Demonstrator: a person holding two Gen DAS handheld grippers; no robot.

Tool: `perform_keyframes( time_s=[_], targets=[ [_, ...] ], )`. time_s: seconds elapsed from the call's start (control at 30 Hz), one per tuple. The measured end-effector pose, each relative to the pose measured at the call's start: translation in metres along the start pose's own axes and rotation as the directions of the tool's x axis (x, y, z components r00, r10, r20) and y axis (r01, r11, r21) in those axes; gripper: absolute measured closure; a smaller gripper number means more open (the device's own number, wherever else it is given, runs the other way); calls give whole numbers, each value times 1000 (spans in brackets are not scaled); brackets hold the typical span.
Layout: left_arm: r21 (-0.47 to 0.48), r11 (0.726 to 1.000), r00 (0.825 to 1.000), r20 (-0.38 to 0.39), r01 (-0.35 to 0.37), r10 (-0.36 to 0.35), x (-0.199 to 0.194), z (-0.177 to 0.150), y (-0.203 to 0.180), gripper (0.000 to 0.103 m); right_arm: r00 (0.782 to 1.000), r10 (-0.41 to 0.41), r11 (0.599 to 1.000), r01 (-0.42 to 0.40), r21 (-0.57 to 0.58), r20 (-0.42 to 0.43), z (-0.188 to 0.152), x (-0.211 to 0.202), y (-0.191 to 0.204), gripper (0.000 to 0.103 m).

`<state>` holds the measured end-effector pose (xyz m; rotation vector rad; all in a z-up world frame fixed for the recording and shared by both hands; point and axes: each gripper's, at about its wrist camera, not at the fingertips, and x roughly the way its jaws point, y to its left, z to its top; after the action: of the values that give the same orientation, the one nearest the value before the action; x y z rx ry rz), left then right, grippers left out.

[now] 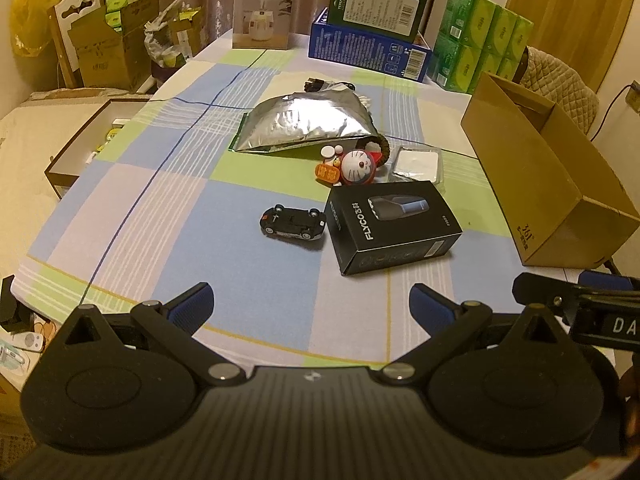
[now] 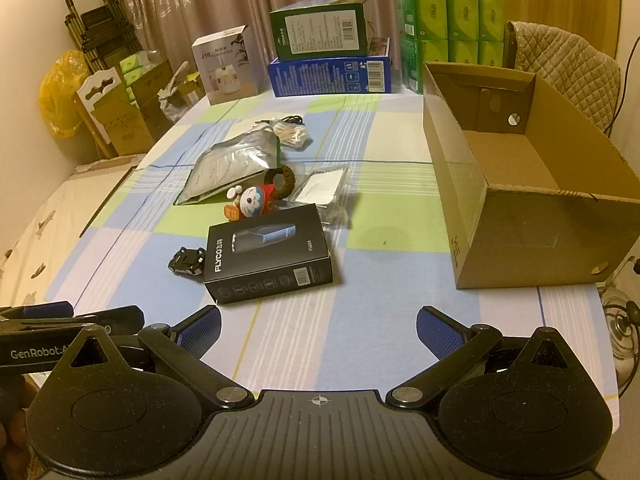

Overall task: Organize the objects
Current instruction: 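Move both tools toward the FLYCO box and toy car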

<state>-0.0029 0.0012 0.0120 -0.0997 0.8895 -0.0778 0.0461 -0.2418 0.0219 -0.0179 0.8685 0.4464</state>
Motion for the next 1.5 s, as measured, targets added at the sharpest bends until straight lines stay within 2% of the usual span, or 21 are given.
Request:
perform_keyframes(
  time_s=[1.5],
  targets=[
    [-2, 1000, 1000, 4, 10, -10, -1, 4, -1, 1, 1000, 7, 1000, -7, 2, -9, -1, 2, 1, 2]
  ],
)
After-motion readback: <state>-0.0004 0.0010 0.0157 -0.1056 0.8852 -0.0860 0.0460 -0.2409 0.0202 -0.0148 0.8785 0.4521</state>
